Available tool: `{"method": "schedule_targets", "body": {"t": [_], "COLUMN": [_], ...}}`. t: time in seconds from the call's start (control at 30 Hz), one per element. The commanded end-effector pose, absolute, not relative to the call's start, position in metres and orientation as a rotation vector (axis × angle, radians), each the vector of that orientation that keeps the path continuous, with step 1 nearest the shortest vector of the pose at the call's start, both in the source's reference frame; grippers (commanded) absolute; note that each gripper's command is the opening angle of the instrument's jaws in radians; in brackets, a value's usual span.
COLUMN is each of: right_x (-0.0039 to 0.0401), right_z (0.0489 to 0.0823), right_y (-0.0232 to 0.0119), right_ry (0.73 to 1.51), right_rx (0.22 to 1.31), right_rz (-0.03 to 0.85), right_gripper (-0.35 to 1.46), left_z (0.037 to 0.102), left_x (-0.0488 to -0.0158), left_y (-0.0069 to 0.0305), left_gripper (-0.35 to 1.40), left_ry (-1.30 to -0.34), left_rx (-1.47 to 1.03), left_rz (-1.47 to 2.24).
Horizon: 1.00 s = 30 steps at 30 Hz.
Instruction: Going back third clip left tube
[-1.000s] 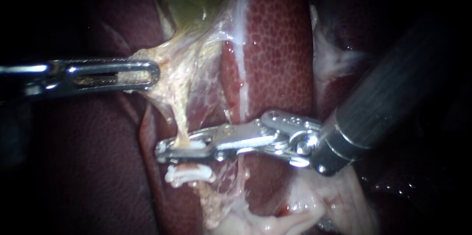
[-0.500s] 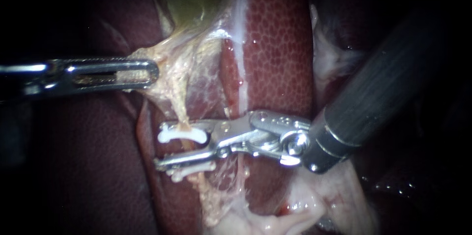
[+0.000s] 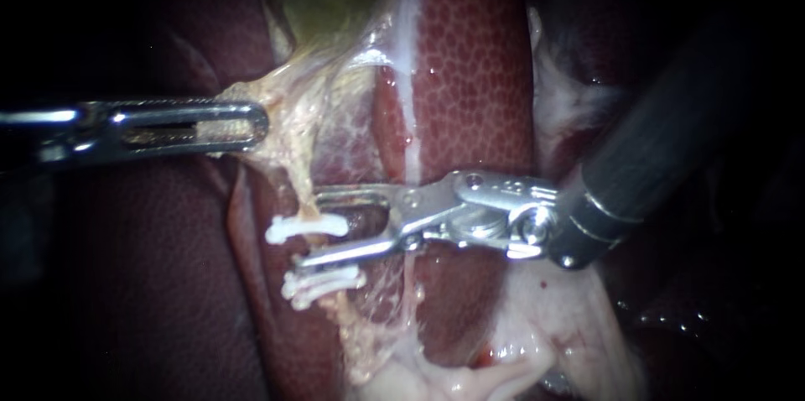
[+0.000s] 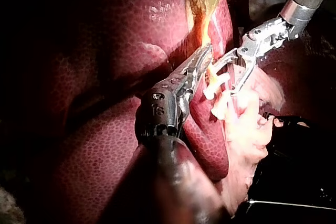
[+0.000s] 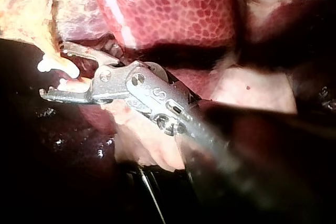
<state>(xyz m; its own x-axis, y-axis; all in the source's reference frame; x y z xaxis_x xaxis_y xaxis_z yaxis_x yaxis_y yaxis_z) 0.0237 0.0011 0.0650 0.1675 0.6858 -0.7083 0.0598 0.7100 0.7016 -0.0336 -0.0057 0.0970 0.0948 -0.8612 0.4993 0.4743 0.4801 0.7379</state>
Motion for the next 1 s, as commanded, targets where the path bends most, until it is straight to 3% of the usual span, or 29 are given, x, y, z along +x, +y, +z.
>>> {"method": "schedule_targets", "body": {"t": [0.03, 1.0], "right_x": [0.0232, 0.0109], "right_z": [0.0649, 0.0563], "right_y": [0.0009, 0.0033], "right_ry": [1.349, 1.368], "right_rx": [0.691, 0.641], "right_rz": [0.494, 0.348], "right_gripper": [0.6, 0.6], "left_z": [0.097, 0.0971], "left_x": [-0.0337, -0.0335], "left_y": [-0.0057, -0.0056], "left_gripper": [-0.35, -0.35], "left_ry": [-1.07, -1.071], "left_rx": [0.445, 0.449], "left_rz": [-1.039, -1.036]}}
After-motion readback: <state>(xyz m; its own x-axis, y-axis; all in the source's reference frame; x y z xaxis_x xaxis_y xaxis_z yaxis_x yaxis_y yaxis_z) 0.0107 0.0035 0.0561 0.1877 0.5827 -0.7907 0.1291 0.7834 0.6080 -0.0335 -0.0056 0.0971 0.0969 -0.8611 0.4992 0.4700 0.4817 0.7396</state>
